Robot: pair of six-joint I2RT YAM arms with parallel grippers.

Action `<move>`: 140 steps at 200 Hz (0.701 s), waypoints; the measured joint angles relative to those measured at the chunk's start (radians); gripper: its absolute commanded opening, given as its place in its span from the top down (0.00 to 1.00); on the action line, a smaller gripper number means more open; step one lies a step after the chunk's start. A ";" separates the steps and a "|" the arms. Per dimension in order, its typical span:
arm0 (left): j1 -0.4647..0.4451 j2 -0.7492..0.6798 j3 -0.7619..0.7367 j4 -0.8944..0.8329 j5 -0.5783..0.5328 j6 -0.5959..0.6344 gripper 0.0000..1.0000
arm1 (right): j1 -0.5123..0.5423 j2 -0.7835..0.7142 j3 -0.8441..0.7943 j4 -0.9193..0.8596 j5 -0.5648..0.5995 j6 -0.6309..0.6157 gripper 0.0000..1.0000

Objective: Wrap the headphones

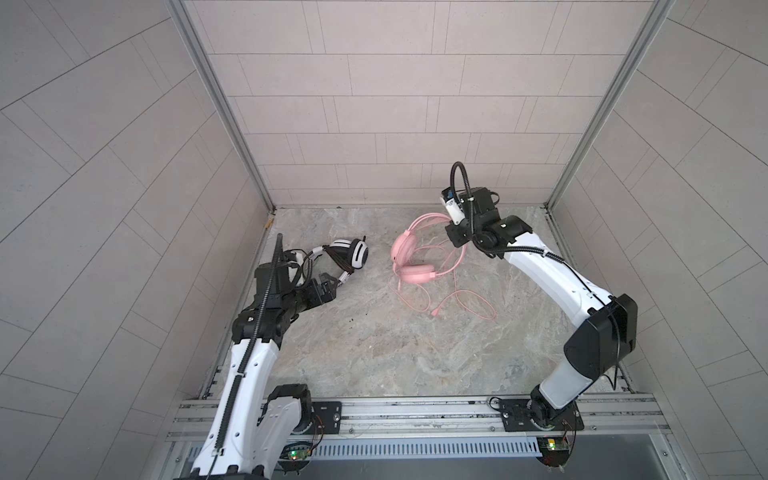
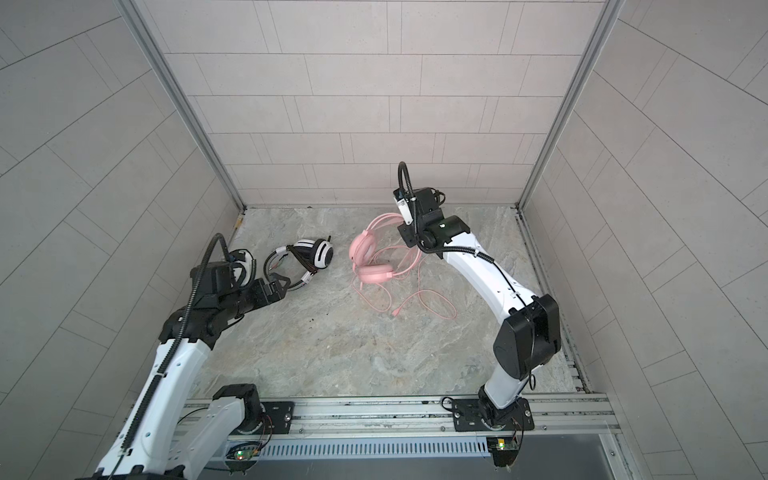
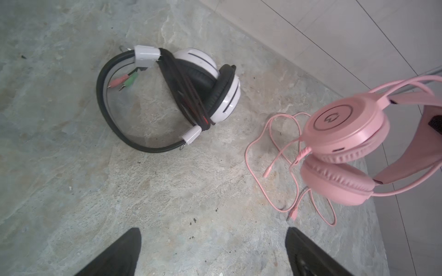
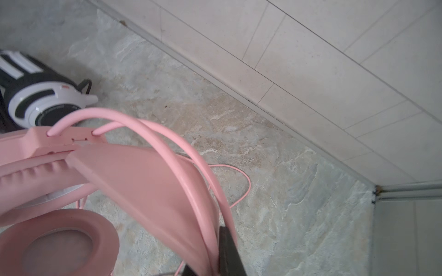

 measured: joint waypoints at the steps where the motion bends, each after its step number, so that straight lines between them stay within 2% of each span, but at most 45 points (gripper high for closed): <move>1: -0.003 0.002 0.002 0.000 0.000 0.002 0.00 | 0.004 -0.002 -0.001 -0.002 0.004 -0.010 0.92; 38: -0.159 0.130 0.133 -0.007 0.025 0.106 0.00 | 0.078 -0.037 -0.025 0.002 0.114 -0.184 0.92; 64: -0.236 0.262 0.261 -0.024 0.083 0.193 0.00 | 0.106 -0.082 -0.041 0.006 0.138 -0.262 0.92; 105: -0.390 0.402 0.439 -0.022 0.064 0.358 0.00 | 0.111 -0.132 -0.021 -0.031 0.077 -0.300 0.93; 140: -0.485 0.451 0.459 0.051 0.036 0.476 0.00 | 0.112 -0.126 0.064 -0.139 -0.013 -0.289 0.93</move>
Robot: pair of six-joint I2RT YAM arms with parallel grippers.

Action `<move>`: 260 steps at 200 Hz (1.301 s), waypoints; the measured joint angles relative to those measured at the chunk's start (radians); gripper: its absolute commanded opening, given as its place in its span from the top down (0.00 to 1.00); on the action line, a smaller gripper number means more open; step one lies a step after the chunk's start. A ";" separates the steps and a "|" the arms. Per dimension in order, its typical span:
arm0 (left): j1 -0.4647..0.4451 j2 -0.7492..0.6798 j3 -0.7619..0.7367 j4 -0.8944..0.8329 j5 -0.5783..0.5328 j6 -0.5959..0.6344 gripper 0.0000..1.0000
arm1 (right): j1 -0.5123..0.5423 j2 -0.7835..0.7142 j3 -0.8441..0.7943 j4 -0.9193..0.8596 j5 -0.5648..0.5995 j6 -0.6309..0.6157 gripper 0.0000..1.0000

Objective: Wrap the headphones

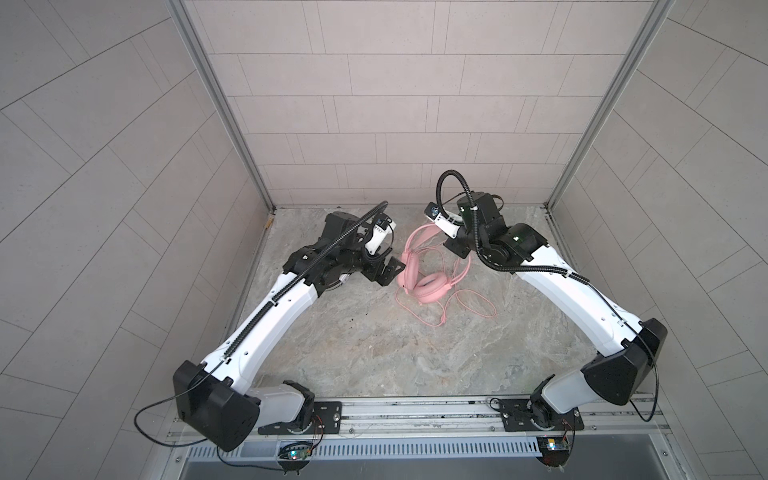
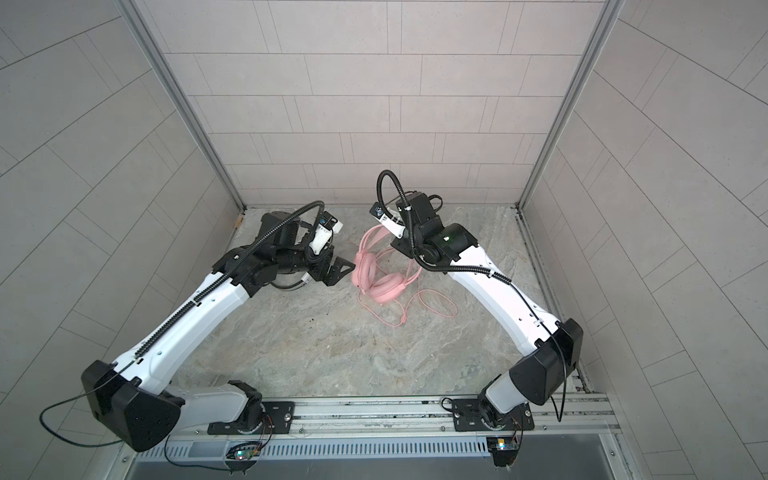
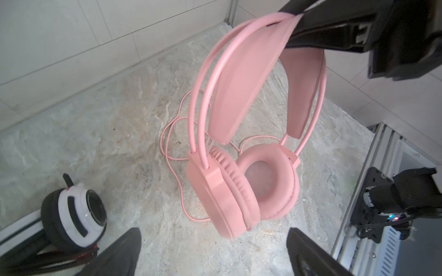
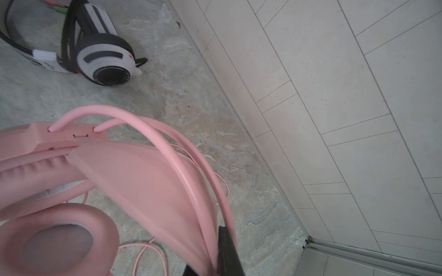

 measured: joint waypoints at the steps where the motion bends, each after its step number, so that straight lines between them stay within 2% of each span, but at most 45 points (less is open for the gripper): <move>1: -0.003 0.002 0.000 0.004 -0.002 0.004 0.00 | 0.000 0.000 0.004 -0.005 -0.004 0.000 0.93; 63: -0.111 0.097 0.086 0.076 -0.154 0.130 0.00 | 0.001 0.022 0.099 -0.124 -0.113 0.036 0.93; 104: -0.152 0.179 0.163 0.059 -0.257 0.159 0.03 | -0.001 0.031 0.127 -0.169 -0.130 0.069 0.93; 125: -0.153 0.221 0.219 0.031 -0.300 0.168 0.16 | -0.012 0.031 0.134 -0.169 -0.125 0.094 0.93; 146: -0.153 0.234 0.240 0.008 -0.328 0.163 0.46 | -0.014 0.031 0.137 -0.171 -0.122 0.103 0.93; 185: -0.153 0.233 0.240 -0.005 -0.361 0.131 0.62 | -0.007 0.040 0.139 -0.167 -0.119 0.126 0.91; 206: -0.157 0.229 0.234 -0.013 -0.386 0.116 0.82 | -0.003 0.051 0.140 -0.164 -0.122 0.145 0.87; 224: -0.157 0.224 0.226 -0.010 -0.415 0.083 1.00 | 0.001 0.058 0.142 -0.167 -0.138 0.173 0.74; 260: -0.153 0.224 0.224 -0.008 -0.462 0.039 1.00 | 0.038 0.063 0.141 -0.163 -0.163 0.196 0.47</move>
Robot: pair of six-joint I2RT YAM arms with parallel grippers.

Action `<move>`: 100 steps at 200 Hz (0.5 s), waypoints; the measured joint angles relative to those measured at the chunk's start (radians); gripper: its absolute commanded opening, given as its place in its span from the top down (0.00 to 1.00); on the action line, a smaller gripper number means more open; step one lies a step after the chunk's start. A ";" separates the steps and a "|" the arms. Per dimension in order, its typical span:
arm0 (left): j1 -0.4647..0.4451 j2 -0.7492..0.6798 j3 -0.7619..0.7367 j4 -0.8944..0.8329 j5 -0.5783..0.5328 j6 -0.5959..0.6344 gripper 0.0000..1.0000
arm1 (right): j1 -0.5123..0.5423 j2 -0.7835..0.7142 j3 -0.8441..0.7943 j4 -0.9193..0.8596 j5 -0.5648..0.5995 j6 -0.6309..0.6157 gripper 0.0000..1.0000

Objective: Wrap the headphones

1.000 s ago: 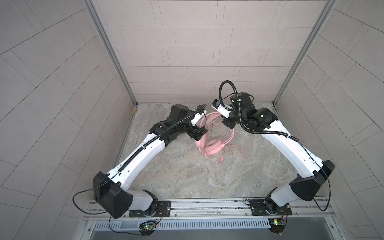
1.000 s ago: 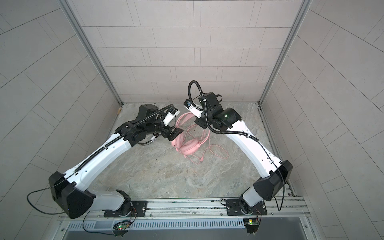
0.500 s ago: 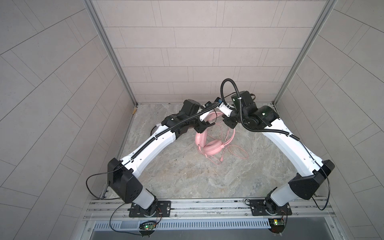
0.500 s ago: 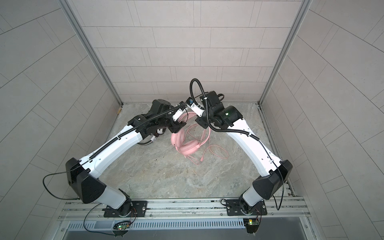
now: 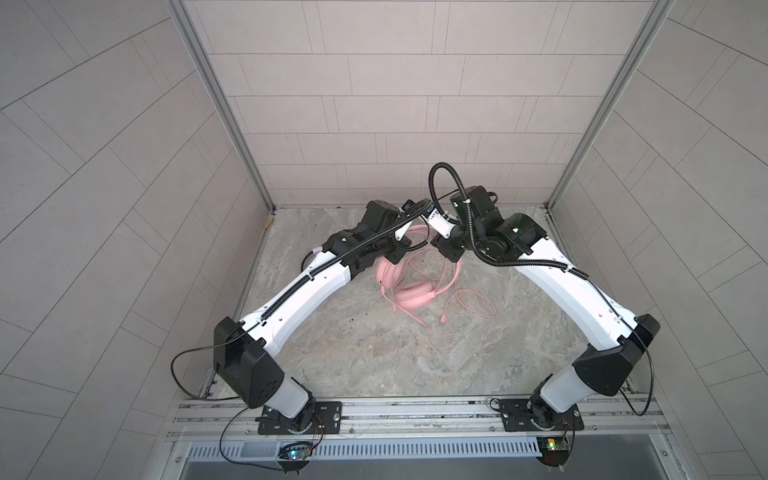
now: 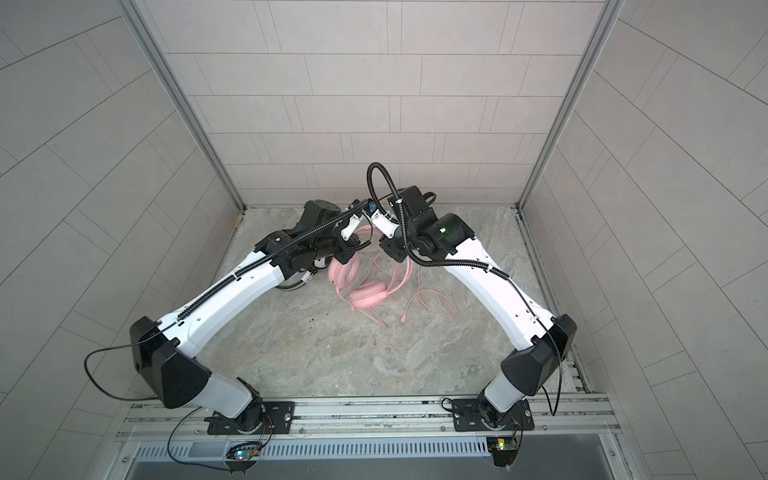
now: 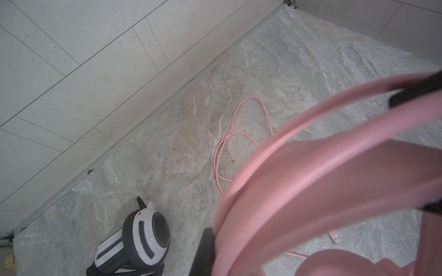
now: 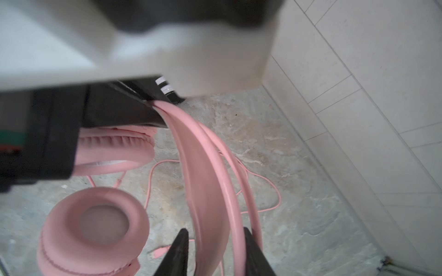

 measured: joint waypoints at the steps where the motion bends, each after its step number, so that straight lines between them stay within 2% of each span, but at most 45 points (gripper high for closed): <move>1: 0.000 0.000 0.000 -0.001 -0.001 -0.001 1.00 | 0.000 0.000 0.000 0.001 0.000 0.002 0.47; 13: 0.000 0.000 0.000 -0.014 -0.019 -0.018 1.00 | -0.001 -0.002 -0.007 0.019 0.001 0.018 0.37; 17: 0.002 0.000 0.000 -0.019 -0.024 -0.026 1.00 | -0.002 -0.003 -0.013 0.028 0.002 0.032 0.28; 22: 0.003 0.000 0.000 -0.025 -0.029 -0.039 1.00 | -0.003 -0.006 -0.023 0.045 0.002 0.044 0.12; 31: 0.010 0.001 0.000 -0.032 -0.035 -0.060 1.00 | -0.004 -0.017 -0.048 0.070 0.003 0.065 0.01; 59: 0.040 0.002 -0.011 -0.049 -0.032 -0.153 1.00 | -0.006 -0.093 -0.176 0.168 0.026 0.136 0.01; 100: 0.095 -0.006 -0.099 -0.041 -0.072 -0.315 1.00 | -0.007 -0.305 -0.472 0.358 0.095 0.321 0.01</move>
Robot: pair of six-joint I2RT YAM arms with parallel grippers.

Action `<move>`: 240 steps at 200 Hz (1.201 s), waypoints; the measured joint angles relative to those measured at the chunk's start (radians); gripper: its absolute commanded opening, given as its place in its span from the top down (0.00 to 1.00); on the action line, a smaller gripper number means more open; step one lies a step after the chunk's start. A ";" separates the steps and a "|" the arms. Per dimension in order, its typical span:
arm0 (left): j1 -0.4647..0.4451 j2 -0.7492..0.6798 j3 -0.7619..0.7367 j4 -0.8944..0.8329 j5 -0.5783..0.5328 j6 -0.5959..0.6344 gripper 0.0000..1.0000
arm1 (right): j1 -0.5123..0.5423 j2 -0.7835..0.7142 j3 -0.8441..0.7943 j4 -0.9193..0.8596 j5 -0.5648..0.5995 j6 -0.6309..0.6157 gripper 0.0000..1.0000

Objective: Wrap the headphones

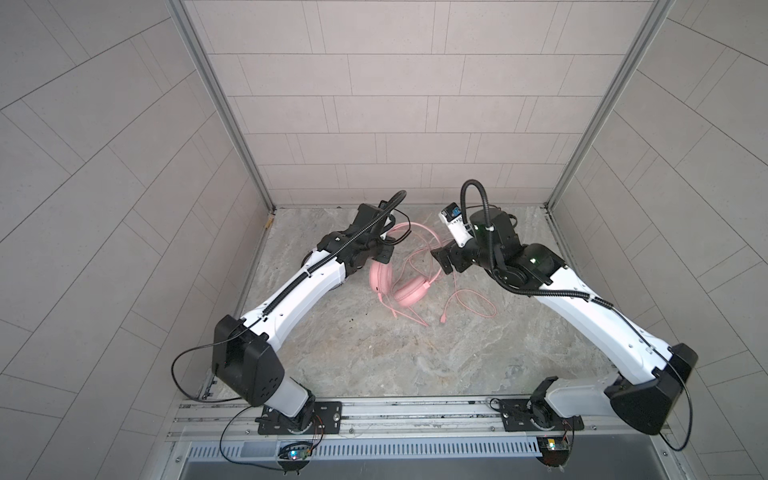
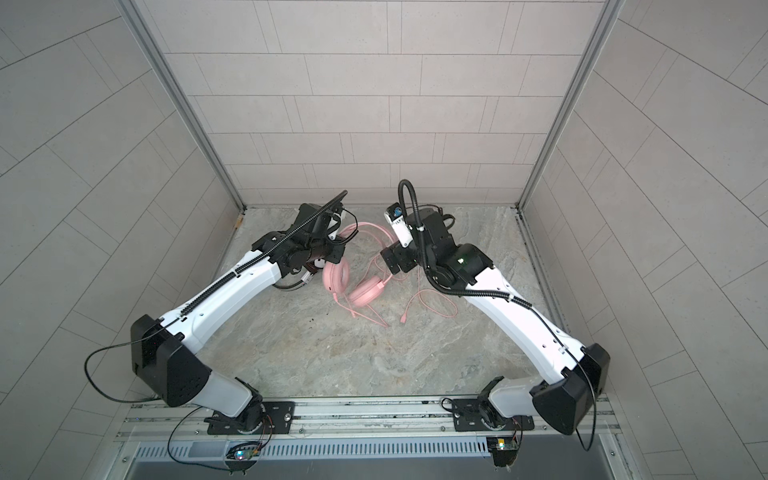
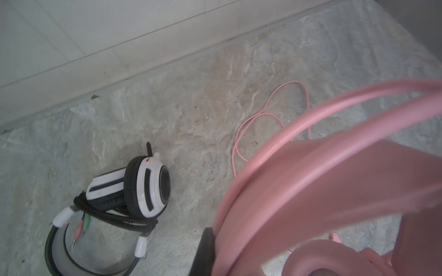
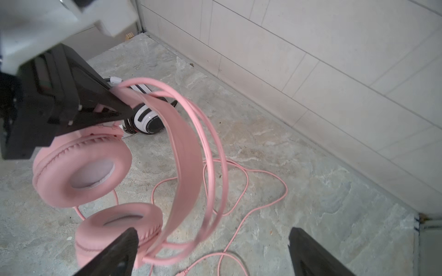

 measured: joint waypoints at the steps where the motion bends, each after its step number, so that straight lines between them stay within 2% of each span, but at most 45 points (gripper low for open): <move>1: 0.000 0.000 -0.002 0.000 -0.001 -0.002 1.00 | 0.000 -0.003 -0.005 0.003 0.000 0.003 0.01; 25: 0.002 -0.025 -0.050 0.001 -0.034 -0.099 1.00 | -0.001 -0.079 -0.171 0.138 -0.028 0.123 0.01; 62: 0.002 -0.109 -0.134 0.063 -0.043 -0.247 1.00 | 0.000 -0.059 -0.294 0.282 -0.056 0.246 0.01; 100: -0.001 -0.184 -0.205 0.120 -0.053 -0.359 1.00 | 0.003 -0.009 -0.335 0.407 -0.078 0.346 0.01; 169: -0.010 -0.191 -0.243 0.159 -0.057 -0.425 1.00 | 0.068 0.057 -0.333 0.534 -0.087 0.432 0.01; 182: -0.010 -0.191 -0.243 0.166 -0.053 -0.432 1.00 | 0.072 0.066 -0.323 0.534 -0.075 0.433 0.10; 200: -0.013 -0.192 -0.249 0.183 -0.046 -0.445 1.00 | 0.074 0.083 -0.310 0.539 -0.051 0.430 0.29; 221: -0.016 -0.194 -0.264 0.195 -0.041 -0.457 1.00 | 0.076 0.106 -0.302 0.555 -0.020 0.429 0.58; 240: -0.017 -0.203 -0.282 0.195 -0.041 -0.468 1.00 | 0.077 0.123 -0.302 0.561 0.018 0.425 0.66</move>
